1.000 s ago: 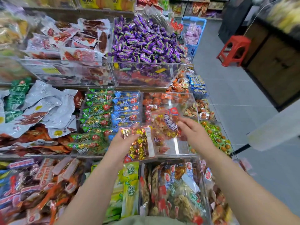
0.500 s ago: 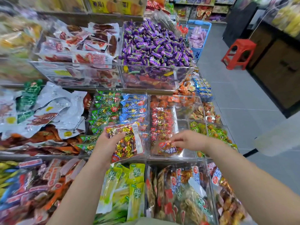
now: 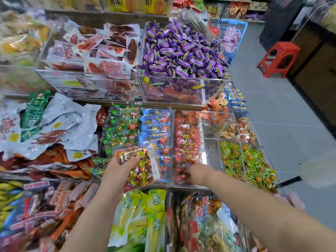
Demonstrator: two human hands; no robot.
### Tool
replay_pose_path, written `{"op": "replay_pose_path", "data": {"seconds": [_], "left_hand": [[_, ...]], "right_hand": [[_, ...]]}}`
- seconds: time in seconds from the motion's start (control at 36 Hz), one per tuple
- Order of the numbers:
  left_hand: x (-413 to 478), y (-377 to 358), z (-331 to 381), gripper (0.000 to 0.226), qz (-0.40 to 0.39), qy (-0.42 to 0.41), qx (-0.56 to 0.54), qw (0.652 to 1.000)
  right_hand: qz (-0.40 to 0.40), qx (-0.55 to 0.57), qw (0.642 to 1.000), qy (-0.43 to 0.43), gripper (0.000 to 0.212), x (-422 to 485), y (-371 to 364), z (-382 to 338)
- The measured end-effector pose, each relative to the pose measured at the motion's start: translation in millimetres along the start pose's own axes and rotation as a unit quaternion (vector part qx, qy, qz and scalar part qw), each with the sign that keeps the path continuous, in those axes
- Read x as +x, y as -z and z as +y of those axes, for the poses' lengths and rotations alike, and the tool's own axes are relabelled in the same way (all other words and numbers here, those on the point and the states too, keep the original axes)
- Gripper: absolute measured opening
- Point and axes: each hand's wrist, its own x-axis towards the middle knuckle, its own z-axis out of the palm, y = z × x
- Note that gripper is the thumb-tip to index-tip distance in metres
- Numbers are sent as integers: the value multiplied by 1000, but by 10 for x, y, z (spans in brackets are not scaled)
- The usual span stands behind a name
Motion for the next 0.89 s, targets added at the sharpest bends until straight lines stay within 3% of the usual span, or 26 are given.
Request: {"op": "replay_pose_path", "data": {"seconds": [0.25,0.42,0.67,0.78,0.89], "left_hand": [[95,-104,82,19,11,-17,-3,1000],[109,-168,96,21,3,-28,13,1000],[34,-193,100,18,-8,-27,9,1000],[18,-139,141,21,2,-29,-13,1000],[21,-68,189,20,14,-41,-20,999]], "right_hand": [[113,40,993,-13,28,193,-173,34],[21,-11,1000,-15,42,137,-220,134],[14,21,999,-38,36,194,-214,-3],[-17,165,986,13,55,-14,-42,69],[53,348,934,-67,61,-299,91,272]]}}
